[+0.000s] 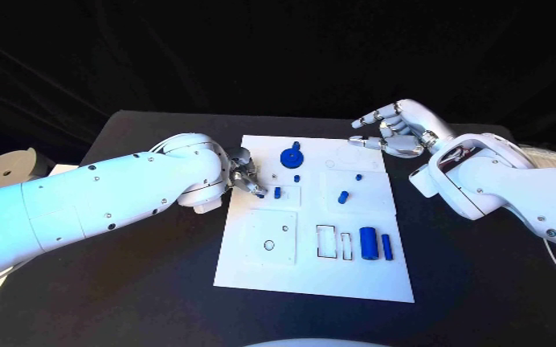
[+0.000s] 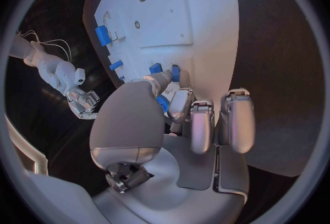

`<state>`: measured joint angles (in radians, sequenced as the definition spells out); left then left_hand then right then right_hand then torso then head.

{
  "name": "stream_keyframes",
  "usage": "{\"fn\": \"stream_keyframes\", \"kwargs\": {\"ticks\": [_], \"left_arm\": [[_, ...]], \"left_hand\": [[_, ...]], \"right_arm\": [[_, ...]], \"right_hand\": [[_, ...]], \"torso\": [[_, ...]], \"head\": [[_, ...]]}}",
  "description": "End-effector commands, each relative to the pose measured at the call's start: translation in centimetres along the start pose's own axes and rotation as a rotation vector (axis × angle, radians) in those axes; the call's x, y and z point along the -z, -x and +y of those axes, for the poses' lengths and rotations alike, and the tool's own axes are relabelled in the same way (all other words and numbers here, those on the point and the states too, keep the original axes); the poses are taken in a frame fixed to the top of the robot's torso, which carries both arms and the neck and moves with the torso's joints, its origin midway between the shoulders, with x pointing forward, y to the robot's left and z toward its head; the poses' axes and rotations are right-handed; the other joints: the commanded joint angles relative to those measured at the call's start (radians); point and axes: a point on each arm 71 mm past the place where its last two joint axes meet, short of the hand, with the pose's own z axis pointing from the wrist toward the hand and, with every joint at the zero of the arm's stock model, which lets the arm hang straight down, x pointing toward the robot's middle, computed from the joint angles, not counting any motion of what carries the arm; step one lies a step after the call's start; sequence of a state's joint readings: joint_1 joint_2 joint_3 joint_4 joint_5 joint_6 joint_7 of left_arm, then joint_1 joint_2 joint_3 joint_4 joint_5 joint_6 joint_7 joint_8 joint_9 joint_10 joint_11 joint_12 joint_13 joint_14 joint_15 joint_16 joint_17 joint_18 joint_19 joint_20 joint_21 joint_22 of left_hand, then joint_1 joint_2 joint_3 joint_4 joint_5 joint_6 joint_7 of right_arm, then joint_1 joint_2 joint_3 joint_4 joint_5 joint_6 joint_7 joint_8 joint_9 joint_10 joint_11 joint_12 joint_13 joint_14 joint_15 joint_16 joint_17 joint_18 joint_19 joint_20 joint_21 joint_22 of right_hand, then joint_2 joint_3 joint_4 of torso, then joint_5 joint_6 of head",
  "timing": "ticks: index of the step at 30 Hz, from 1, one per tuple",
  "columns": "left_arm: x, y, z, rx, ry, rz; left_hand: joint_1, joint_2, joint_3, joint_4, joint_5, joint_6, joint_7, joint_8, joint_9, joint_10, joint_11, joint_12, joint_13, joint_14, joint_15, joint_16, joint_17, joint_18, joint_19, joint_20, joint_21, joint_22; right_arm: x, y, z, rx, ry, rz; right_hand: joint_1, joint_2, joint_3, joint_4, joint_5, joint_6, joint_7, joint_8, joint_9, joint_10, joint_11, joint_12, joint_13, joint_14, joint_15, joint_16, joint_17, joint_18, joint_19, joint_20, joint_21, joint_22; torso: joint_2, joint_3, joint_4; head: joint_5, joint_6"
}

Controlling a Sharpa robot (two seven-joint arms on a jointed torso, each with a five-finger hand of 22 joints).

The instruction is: Assemble the parts on the task board

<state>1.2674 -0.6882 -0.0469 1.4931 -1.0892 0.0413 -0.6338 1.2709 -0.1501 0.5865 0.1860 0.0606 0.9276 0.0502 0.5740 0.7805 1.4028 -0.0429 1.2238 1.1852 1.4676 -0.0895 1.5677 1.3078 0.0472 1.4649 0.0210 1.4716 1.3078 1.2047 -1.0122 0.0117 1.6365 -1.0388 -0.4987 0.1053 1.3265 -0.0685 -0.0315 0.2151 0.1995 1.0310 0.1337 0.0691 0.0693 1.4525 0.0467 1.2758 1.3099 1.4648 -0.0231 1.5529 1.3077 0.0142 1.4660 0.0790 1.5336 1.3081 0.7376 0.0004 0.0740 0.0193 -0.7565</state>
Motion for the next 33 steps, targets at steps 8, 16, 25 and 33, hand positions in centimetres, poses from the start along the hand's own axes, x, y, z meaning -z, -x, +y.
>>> {"fn": "stream_keyframes", "kwargs": {"ticks": [8, 16, 25, 33], "left_arm": [[-0.2, -0.9, 0.0, -0.036, 0.013, 0.061], [-0.4, -0.9, 0.0, -0.037, 0.017, 0.062], [-0.9, -1.1, -0.4, -0.040, 0.020, 0.069], [-1.2, -1.2, -0.5, -0.043, 0.021, 0.074]], "left_hand": [[-0.025, -0.009, 0.067, -0.062, 0.003, 0.039, -0.030, 0.013, 0.015, 0.006, -0.004, 0.005, 0.004, 0.103, -0.007, 0.003, 0.263, -0.013, 0.042, -0.006, 0.006, 0.131], [-0.094, -0.027, 0.013, -0.029, 0.002, 0.050, -0.038, 0.022, 0.022, 0.009, -0.010, 0.008, 0.005, 0.103, -0.012, 0.003, 0.263, -0.013, 0.042, -0.011, 0.006, 0.132], [-0.120, -0.028, -0.011, -0.012, 0.003, 0.057, -0.040, 0.026, 0.024, 0.011, -0.012, 0.013, 0.008, 0.103, -0.015, 0.003, 0.263, -0.013, 0.043, -0.013, 0.007, 0.133], [-0.140, -0.029, -0.029, 0.001, 0.003, 0.063, -0.043, 0.030, 0.026, 0.014, -0.014, 0.018, 0.013, 0.103, -0.016, 0.003, 0.263, -0.014, 0.045, -0.015, 0.009, 0.137]], "right_arm": [[0.0, -0.1, 0.1, 0.000, 0.010, 0.013], [0.1, -0.1, 0.1, 0.000, 0.010, 0.013], [0.1, -0.2, 0.2, -0.001, 0.011, 0.013], [0.1, -0.2, 0.2, -0.002, 0.011, 0.014]], "right_hand": [[-0.001, 0.008, -0.004, 0.000, 0.003, 0.000, 0.001, 0.000, 0.000, -0.006, 0.003, -0.003, 0.101, 0.097, 0.001, -0.004, 0.228, 0.004, 0.066, 0.004, -0.005, 0.190], [-0.001, 0.008, -0.004, 0.000, 0.003, 0.000, 0.001, 0.000, 0.000, -0.006, 0.003, -0.003, 0.101, 0.097, 0.001, -0.004, 0.228, 0.004, 0.066, 0.004, -0.005, 0.190], [-0.001, 0.008, -0.004, 0.000, 0.003, 0.000, 0.001, 0.000, 0.000, -0.006, 0.003, -0.003, 0.101, 0.097, 0.001, -0.004, 0.228, 0.004, 0.066, 0.004, -0.005, 0.190], [-0.002, 0.009, -0.009, 0.002, 0.002, 0.000, 0.001, 0.000, 0.001, -0.006, 0.003, -0.002, 0.101, 0.097, 0.001, -0.004, 0.228, 0.004, 0.066, 0.004, -0.005, 0.191]], "torso": [[0.000, 0.0011, -0.0006], [0.001, 0.0018, -0.0012], [0.001, 0.0013, -0.0026], [0.000, 0.0011, -0.0013]], "head": [[0.000, -0.001], [0.000, 0.000], [-0.001, -0.001], [-0.004, -0.003]]}}
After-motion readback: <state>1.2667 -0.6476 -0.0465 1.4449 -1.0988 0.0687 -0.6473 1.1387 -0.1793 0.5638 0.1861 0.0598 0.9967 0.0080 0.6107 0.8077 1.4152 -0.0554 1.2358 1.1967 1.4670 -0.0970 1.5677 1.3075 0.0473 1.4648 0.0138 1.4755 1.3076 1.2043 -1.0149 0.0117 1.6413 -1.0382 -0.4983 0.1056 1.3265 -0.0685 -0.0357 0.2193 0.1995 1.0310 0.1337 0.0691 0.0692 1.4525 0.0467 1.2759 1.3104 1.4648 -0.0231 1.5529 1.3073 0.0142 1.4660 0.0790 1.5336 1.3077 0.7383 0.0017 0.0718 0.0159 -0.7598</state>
